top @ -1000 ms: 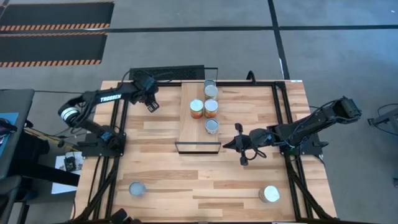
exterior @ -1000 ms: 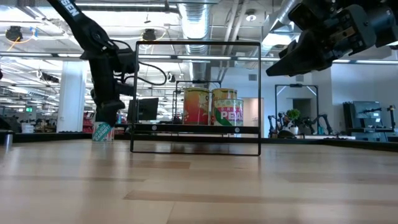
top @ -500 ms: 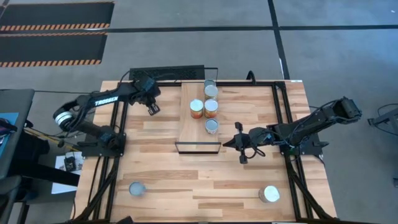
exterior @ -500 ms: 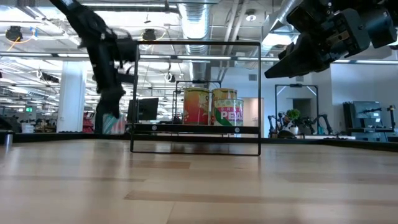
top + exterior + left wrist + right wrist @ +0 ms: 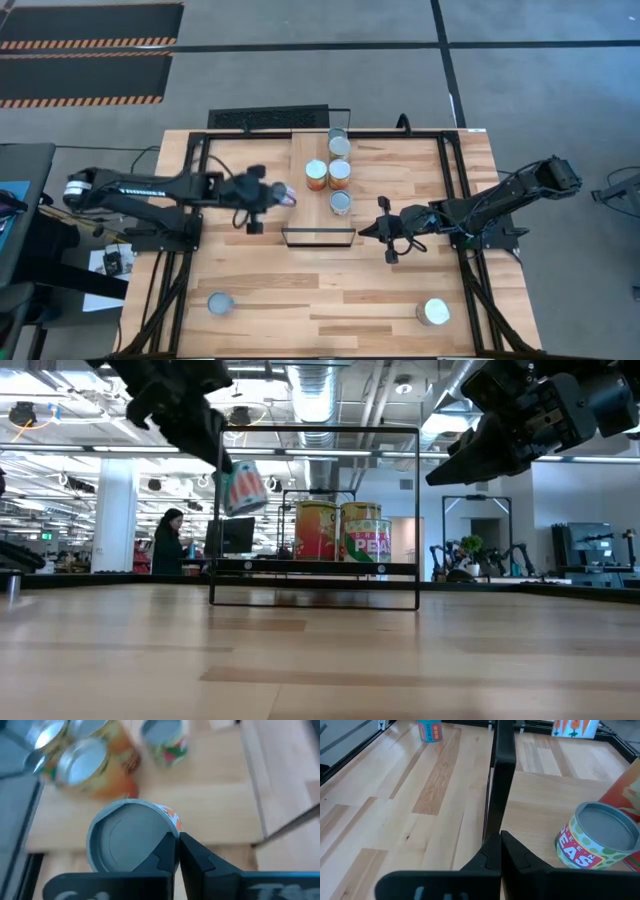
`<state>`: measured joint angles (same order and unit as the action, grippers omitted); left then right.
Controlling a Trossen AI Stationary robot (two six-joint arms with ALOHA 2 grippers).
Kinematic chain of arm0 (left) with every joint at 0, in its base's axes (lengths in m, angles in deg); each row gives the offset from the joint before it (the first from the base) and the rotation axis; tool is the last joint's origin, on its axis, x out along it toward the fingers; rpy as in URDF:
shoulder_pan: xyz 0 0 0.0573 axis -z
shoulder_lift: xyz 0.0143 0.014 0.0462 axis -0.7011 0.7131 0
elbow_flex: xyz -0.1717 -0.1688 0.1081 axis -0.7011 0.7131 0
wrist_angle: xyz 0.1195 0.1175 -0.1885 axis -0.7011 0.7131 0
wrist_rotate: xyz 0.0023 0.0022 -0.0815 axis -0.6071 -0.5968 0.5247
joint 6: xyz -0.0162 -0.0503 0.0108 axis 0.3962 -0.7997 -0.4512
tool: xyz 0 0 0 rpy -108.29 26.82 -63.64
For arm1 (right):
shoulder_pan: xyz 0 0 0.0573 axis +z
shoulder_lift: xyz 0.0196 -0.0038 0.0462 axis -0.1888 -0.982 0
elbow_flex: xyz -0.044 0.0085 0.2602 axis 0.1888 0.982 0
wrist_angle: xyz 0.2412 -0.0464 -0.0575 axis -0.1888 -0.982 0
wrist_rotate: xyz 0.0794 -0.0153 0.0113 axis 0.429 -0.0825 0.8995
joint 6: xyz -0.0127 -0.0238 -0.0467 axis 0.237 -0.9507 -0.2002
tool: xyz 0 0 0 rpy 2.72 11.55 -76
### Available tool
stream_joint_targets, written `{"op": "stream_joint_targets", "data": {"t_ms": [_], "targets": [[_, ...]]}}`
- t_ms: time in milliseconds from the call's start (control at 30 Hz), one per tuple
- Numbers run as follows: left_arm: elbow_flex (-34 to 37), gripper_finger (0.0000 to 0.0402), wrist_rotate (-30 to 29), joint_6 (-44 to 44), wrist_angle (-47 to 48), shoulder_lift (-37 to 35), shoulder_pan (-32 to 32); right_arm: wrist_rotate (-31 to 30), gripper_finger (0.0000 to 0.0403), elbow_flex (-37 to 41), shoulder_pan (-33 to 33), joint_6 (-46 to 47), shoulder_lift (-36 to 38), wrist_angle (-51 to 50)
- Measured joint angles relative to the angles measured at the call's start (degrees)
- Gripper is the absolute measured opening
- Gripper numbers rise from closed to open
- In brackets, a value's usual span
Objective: Pick and place cans onto a shelf
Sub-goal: Put the small white can on the shelf aligned with the other green can
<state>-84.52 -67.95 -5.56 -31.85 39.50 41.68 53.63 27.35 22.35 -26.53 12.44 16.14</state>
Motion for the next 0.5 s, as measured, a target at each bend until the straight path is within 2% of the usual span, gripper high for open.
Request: {"op": "stream_joint_targets", "data": {"t_ms": [133,300,500], "targets": [[-2.42,0.0,-2.9,-0.7,-1.75,5.24,4.24,0.01,0.001,-0.02,0.0,0.0,0.0,0.03],[-8.78,0.0,-5.76,1.15,-1.42,14.68,4.72,0.01,0.001,-0.02,0.0,0.02,-0.01,-0.21],[-16.99,0.0,-2.78,4.47,2.17,22.73,3.0,0.01,0.001,-0.02,0.02,0.02,0.0,-0.33]]}}
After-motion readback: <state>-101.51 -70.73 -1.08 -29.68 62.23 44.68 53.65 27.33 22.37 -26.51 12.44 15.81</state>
